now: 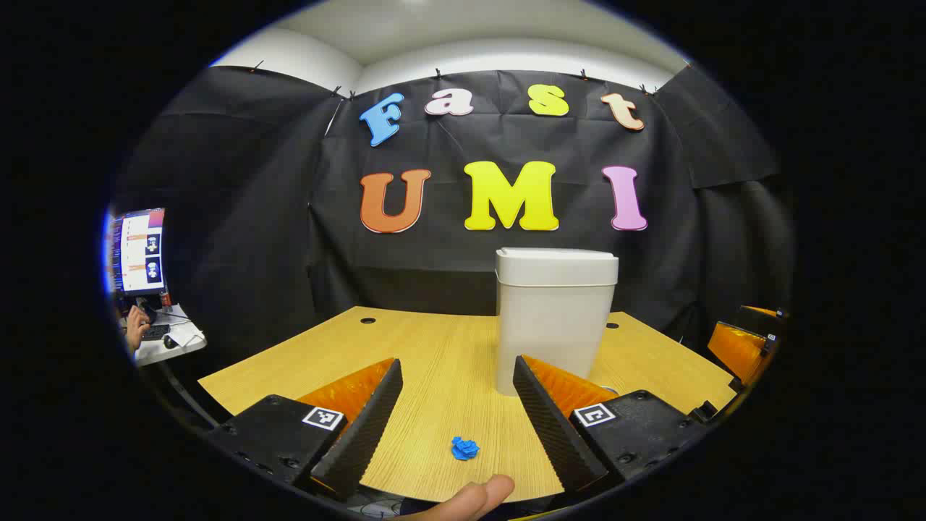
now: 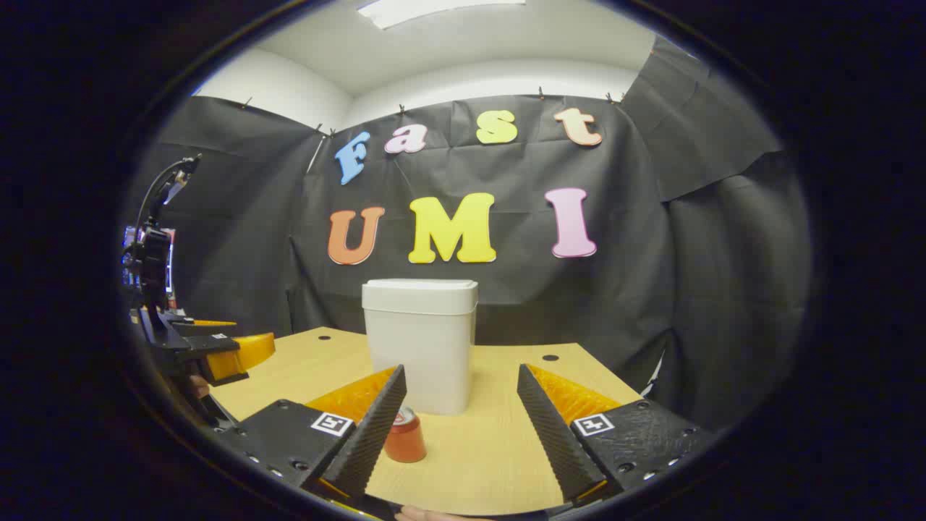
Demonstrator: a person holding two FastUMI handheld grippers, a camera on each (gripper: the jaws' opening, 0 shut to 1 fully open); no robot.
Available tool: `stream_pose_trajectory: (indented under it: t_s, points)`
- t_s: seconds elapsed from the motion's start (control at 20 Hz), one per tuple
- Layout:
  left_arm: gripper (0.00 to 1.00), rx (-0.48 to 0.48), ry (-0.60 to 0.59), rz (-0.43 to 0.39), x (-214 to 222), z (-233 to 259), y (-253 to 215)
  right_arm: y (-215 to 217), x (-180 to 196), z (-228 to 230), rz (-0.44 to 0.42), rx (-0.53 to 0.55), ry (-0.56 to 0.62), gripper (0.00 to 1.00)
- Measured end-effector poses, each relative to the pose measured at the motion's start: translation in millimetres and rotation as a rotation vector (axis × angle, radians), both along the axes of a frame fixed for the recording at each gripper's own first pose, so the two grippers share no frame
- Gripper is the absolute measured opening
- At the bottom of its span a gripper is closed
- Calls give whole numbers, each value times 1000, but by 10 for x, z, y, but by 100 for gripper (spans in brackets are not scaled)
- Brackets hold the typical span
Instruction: Press the lid of the desktop garbage bin to open it, pick up the crumpled paper on the desktop and throw it into the bin, then pick up the pop can on the desktop and drop it into the bin, and finally close the garbage bin lid.
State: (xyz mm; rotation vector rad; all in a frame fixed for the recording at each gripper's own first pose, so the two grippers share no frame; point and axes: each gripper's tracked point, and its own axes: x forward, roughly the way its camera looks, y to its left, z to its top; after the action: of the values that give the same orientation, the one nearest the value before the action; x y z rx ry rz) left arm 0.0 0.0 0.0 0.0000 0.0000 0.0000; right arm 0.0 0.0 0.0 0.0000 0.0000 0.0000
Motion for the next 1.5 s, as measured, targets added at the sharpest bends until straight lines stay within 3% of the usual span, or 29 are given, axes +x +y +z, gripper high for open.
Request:
stream_pose_trajectory:
  t_s: [0.45, 0.75, 1.35, 1.5]
  points:
    - [99, 22, 27, 4, 71, -128, -114, -240, 58, -176, -21, 39, 31, 94]
    - [100, 7, 56, 6, 81, -226, -181, -265, 107, -315, 8, 56, 75, 94]
    - [99, 22, 19, 30, 30, -68, 128, -1, 168, -390, 8, 15, 125, 99]
    - [99, 19, 15, 39, 30, -40, 182, 50, 169, -355, 2, -5, 123, 96]
